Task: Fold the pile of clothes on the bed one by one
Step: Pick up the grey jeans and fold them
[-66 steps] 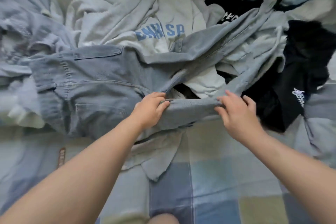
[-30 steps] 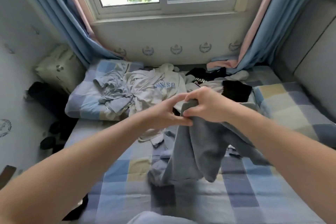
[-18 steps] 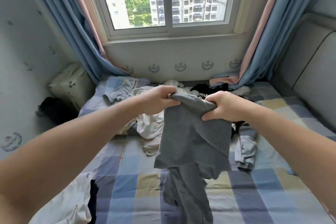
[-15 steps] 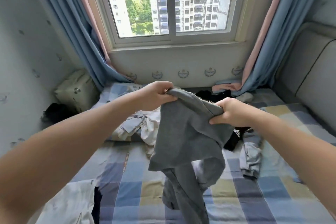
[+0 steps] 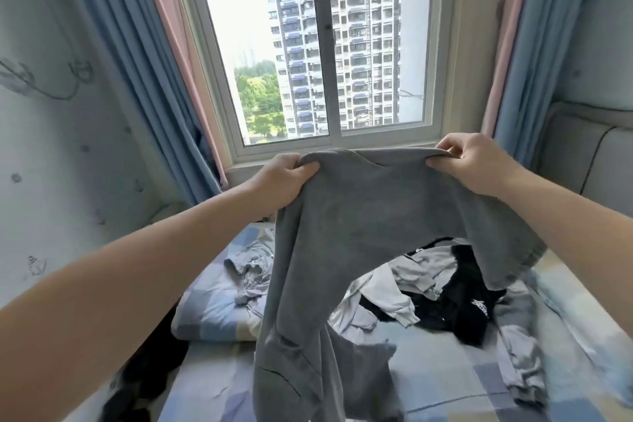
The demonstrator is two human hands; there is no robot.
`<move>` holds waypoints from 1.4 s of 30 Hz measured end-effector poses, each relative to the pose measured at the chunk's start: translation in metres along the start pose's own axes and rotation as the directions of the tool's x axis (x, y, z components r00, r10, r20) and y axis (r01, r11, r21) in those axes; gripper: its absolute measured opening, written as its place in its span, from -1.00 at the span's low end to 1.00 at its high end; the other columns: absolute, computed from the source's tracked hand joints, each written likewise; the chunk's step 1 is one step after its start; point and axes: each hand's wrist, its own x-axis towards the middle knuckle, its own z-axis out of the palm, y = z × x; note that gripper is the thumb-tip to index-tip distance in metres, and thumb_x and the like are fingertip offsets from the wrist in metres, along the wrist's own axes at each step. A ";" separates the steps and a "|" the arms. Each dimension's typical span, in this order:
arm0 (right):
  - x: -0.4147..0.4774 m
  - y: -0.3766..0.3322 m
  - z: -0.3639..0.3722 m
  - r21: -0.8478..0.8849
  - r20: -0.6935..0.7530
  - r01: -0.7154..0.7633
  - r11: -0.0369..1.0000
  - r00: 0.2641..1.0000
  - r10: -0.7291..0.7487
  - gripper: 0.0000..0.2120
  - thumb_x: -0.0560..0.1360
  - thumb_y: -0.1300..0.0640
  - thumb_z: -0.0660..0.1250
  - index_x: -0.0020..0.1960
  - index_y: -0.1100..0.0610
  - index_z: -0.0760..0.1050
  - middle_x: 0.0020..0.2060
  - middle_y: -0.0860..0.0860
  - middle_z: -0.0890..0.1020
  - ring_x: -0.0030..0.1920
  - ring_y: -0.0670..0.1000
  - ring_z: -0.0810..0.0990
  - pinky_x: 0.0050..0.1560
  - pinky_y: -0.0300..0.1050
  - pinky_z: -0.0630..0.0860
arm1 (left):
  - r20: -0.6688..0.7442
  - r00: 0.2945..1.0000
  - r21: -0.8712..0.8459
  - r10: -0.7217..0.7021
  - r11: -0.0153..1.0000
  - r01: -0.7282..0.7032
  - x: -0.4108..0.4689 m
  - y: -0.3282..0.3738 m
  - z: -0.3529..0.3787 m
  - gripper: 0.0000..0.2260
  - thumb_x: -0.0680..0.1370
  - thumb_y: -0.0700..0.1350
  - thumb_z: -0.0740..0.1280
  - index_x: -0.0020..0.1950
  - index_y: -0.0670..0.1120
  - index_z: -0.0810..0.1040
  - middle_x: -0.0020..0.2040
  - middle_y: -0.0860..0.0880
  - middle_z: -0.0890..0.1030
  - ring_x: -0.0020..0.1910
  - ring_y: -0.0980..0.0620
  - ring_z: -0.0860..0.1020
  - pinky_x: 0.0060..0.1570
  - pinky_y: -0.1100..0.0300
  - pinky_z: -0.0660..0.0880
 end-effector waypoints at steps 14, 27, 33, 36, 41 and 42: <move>0.052 0.036 -0.016 -0.219 0.057 -0.009 0.976 0.998 0.022 -0.78 0.58 0.08 0.38 0.21 0.05 0.52 0.23 0.04 0.56 0.18 0.10 0.57 0.17 -0.03 0.47 | -0.267 0.920 -0.356 -0.286 0.917 0.181 0.036 0.048 -0.022 -0.64 0.50 0.12 0.34 0.12 -0.11 0.62 0.07 -0.17 0.69 0.08 -0.16 0.66 0.18 -0.18 0.59; -0.002 -0.001 0.078 0.263 0.478 -0.074 0.962 0.876 -0.064 -0.71 0.47 -0.09 0.42 0.18 -0.10 0.56 0.05 -0.13 0.70 0.08 -0.04 0.66 0.20 0.01 0.57 | -0.456 0.812 -0.515 -0.364 0.852 0.092 0.065 0.132 0.023 -0.96 0.65 -0.20 0.26 0.01 -0.13 0.48 0.00 -0.07 0.58 -0.01 -0.03 0.61 -0.11 0.06 0.66; 0.008 0.011 0.034 0.374 0.404 -0.064 0.925 0.909 -0.100 -0.89 0.59 0.11 0.39 0.02 0.11 0.68 -0.12 0.01 0.75 -0.07 0.08 0.73 0.07 0.04 0.65 | -0.352 0.858 -0.633 -0.374 0.771 0.076 0.059 0.099 0.026 -0.66 0.61 -0.13 0.39 0.35 -0.12 0.44 0.22 -0.16 0.58 0.12 -0.16 0.63 -0.01 -0.12 0.66; 0.008 0.015 0.014 0.516 0.314 -0.081 0.853 0.944 -0.100 -0.90 0.60 0.12 0.37 0.03 0.02 0.67 -0.11 0.00 0.75 -0.04 0.06 0.73 0.05 -0.02 0.65 | -0.083 0.927 -0.682 -0.365 0.699 0.215 0.044 0.075 0.055 -0.60 0.56 0.00 0.45 0.33 -0.12 0.48 0.26 -0.21 0.61 0.14 -0.27 0.64 0.17 -0.24 0.57; 0.008 0.028 0.001 0.591 0.233 -0.103 0.800 0.971 -0.047 -0.82 0.60 0.05 0.37 -0.02 0.14 0.67 -0.06 0.17 0.73 -0.06 0.07 0.68 0.15 0.19 0.58 | 0.337 0.926 -0.591 -0.172 0.727 0.350 0.017 0.050 0.139 -0.55 0.47 0.16 0.45 0.26 -0.08 0.60 0.14 -0.08 0.68 0.04 -0.11 0.67 0.23 -0.11 0.56; 0.005 0.031 0.000 0.572 0.230 -0.103 0.814 0.972 -0.039 -0.77 0.59 0.00 0.36 -0.05 0.15 0.66 -0.07 0.18 0.72 -0.08 0.06 0.66 0.13 0.20 0.58 | 0.340 0.930 -0.602 -0.141 0.727 0.331 0.012 0.046 0.155 -0.60 0.48 0.08 0.50 0.24 -0.06 0.59 0.12 -0.05 0.70 0.05 -0.07 0.68 0.17 -0.06 0.59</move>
